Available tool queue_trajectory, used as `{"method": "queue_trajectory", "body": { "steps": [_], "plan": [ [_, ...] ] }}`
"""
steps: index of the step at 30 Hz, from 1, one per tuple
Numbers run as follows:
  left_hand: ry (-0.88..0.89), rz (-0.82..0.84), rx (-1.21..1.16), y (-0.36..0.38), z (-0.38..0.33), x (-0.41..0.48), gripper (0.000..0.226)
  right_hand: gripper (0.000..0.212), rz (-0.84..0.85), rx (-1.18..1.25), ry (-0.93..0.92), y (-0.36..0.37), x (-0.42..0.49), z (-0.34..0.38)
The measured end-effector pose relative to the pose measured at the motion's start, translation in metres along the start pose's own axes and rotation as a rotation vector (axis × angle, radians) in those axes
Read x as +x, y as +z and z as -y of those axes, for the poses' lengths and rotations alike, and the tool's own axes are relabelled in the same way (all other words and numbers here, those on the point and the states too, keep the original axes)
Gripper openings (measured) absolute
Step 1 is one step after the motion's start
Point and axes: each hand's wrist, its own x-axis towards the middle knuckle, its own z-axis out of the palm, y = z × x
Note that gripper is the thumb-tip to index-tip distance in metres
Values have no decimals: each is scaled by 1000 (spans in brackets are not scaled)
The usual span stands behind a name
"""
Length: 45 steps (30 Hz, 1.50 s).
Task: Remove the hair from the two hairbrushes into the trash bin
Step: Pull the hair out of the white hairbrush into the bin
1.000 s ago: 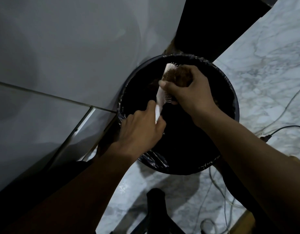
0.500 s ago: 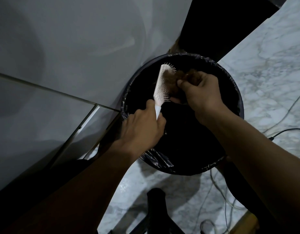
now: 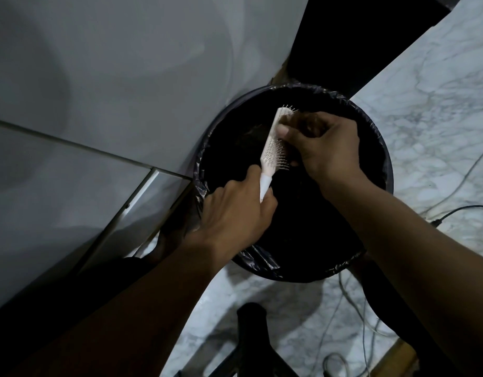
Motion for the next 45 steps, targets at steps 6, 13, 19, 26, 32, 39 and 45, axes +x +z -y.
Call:
{"method": "queue_trajectory", "body": {
  "steps": [6,13,19,26,32,39,45],
  "plan": [
    [-26,40,-30,-2,2,2,27,10,-52,23,-9,2,1,-3],
    [-119,26,-81,-7,6,7,23,14,214,450,319,-1,-2,13],
    [-160,20,-103,-7,6,8,23,42,416,240,282,-20,9,16],
    [-78,11,-174,-5,3,7,20,58,315,-382,-319,-13,4,-6],
    [-57,48,-161,-2,4,7,20,30,151,-329,-366,-6,5,-11],
    [-182,79,-90,-2,12,10,22,11,369,63,61,-21,9,16],
    [-172,54,-104,-3,10,12,24,22,537,-668,51,-44,22,12]
  ]
}}
